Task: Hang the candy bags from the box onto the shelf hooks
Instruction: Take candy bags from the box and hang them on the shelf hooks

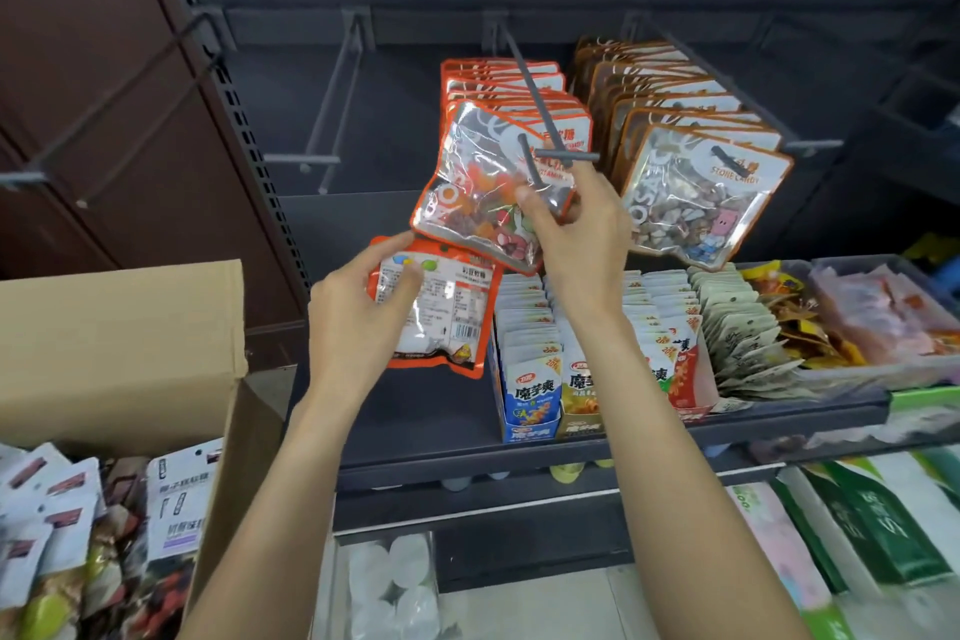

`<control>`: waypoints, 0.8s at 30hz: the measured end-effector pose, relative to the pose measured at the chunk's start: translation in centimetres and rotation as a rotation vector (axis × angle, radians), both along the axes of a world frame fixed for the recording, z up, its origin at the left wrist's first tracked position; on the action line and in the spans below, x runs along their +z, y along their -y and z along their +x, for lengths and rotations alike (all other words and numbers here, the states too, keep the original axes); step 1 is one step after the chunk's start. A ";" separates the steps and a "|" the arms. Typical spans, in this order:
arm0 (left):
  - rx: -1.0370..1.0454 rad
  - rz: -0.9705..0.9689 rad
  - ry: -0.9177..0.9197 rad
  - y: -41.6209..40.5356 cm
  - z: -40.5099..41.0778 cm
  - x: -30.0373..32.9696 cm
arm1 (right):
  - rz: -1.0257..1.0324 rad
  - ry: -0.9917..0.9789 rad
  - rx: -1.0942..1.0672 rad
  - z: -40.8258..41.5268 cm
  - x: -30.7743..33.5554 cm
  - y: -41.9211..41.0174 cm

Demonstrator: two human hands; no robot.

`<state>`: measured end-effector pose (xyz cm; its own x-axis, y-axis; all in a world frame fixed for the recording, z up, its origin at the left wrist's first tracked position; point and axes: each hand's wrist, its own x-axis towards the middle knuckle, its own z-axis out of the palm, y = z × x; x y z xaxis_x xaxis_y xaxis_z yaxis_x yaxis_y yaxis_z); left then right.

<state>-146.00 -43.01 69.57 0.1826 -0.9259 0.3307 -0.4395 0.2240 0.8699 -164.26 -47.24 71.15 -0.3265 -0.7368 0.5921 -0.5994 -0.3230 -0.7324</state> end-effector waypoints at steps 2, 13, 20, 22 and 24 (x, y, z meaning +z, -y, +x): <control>-0.008 0.041 0.009 -0.5 0.6 -0.7 | -0.034 -0.034 -0.043 0.1 0.0 1.1; -0.099 -0.221 -0.034 -3.9 -0.7 -0.4 | 0.069 -0.046 0.040 0.1 -1.7 -5.5; -0.026 -0.656 0.141 -4.8 -4.1 -1.9 | 0.297 0.400 0.576 1.3 -1.5 -12.3; -0.122 -0.671 0.138 -5.6 -5.9 -2.4 | 0.256 0.408 0.560 1.3 -1.6 -12.5; -0.201 -0.630 0.223 -6.0 -6.9 -2.7 | 0.173 0.493 0.407 0.7 -1.8 -12.2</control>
<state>-152.93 -37.06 66.89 -0.1068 -0.5538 0.8258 -0.4892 0.7523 0.4412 -163.52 -35.04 69.37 -0.2046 -0.9297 0.3061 -0.0355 -0.3055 -0.9515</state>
